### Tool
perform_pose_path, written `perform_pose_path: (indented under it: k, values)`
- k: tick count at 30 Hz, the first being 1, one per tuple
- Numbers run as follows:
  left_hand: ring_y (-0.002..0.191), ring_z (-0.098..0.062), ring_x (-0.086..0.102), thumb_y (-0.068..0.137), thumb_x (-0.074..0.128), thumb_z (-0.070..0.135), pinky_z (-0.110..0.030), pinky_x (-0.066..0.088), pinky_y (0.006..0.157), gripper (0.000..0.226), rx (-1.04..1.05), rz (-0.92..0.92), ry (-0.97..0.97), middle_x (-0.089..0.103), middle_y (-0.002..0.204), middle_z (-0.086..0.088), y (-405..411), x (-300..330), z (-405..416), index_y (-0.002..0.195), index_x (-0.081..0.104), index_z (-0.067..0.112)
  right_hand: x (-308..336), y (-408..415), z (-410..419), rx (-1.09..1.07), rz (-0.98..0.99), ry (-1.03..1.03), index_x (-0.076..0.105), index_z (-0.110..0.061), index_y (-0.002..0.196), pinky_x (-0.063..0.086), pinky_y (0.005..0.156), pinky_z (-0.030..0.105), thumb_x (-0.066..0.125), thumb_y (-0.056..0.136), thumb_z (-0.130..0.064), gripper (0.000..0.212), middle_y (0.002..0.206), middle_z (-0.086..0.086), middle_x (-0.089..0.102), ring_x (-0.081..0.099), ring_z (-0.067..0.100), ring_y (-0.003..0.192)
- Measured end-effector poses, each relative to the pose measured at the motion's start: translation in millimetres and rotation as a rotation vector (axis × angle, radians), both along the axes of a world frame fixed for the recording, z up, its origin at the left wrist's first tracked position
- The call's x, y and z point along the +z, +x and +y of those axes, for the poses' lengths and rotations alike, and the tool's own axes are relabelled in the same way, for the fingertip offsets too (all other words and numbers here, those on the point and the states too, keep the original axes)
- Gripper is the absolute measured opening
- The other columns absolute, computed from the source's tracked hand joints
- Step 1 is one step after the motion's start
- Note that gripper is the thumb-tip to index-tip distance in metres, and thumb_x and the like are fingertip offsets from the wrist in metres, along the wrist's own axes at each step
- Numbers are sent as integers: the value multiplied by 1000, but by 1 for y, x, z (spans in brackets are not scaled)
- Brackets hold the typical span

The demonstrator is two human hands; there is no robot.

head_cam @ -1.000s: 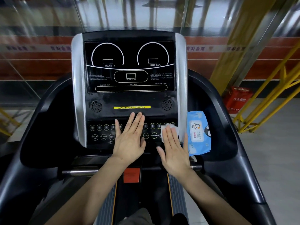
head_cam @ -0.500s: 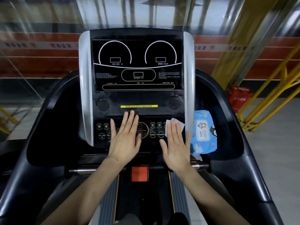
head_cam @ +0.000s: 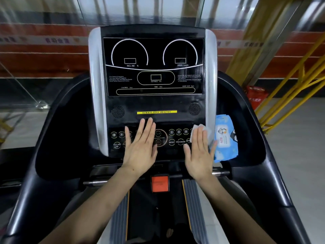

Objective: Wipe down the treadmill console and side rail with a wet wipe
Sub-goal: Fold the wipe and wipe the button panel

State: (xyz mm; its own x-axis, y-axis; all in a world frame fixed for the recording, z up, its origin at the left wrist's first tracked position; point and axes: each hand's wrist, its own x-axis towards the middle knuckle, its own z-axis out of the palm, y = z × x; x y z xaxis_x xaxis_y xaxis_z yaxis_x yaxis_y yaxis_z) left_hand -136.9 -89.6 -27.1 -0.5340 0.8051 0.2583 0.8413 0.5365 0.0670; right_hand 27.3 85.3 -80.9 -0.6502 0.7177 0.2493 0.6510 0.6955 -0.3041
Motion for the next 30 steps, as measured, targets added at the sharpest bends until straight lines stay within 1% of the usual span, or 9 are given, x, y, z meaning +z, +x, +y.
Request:
perform_pose_path:
  k: [6,9,13,16,19,23,26,28,30]
  values:
    - [161,-21,-8,100,51,38,-70,0,124,81,12,12,18,-1,175,-4,-5,1,-5,166,10,13,15,-37,-35,283,-106,119,-1,-23,167,-2,127,63,19,110,-54,68,175,-4,-9,-8,15,161]
    - [161,-23,-11,101,48,37,-70,-2,124,79,43,0,26,-3,175,-5,-7,1,-10,166,9,12,10,-14,-9,194,-110,135,3,-24,167,0,127,64,19,110,-54,67,175,-8,-2,-1,11,161]
    - [161,-24,-8,101,52,34,-69,-1,125,79,38,0,54,0,175,-5,-6,-1,-17,165,11,10,7,-5,-1,13,-18,22,-2,-25,167,-5,128,61,17,110,-51,66,175,-9,-8,-7,13,161]
    - [161,-24,-8,100,53,33,-68,0,125,79,42,-19,72,0,175,-4,-6,-3,-22,165,12,10,12,-33,-38,143,-31,18,-6,-27,167,-6,127,62,22,110,-50,67,175,-6,-8,-9,16,161]
    - [161,-23,-9,101,53,33,-69,0,125,79,28,-22,74,0,175,-3,-9,-4,-23,165,12,11,11,-43,-55,319,-103,131,-1,-26,167,-3,127,63,20,111,-50,65,175,-7,-6,-7,14,162]
    - [161,-23,-12,102,50,33,-70,1,124,79,24,-8,40,-4,175,-2,-11,-6,-25,166,9,12,1,-7,-16,164,-52,104,7,-28,167,0,127,65,21,110,-50,63,175,-8,6,1,12,161]
    - [161,-23,-13,103,47,35,-71,2,124,77,32,6,29,-5,175,-1,-11,-7,-26,166,7,13,-2,7,-6,16,13,8,0,-27,167,-2,127,64,20,110,-47,64,176,-9,-5,-5,12,161]
    - [160,-23,-14,103,46,35,-71,0,124,77,37,-9,29,-6,175,-1,-11,-6,-25,166,7,13,4,-10,-24,64,7,-19,-6,-29,167,-3,127,64,20,111,-46,64,175,-8,-10,-10,15,161]
    - [160,-22,-15,103,45,34,-71,-1,124,76,44,-14,43,-6,175,-1,-8,-7,-24,166,8,13,4,-28,-50,257,-40,28,-5,-30,167,-5,126,64,21,111,-46,63,175,-9,-9,-11,15,161]
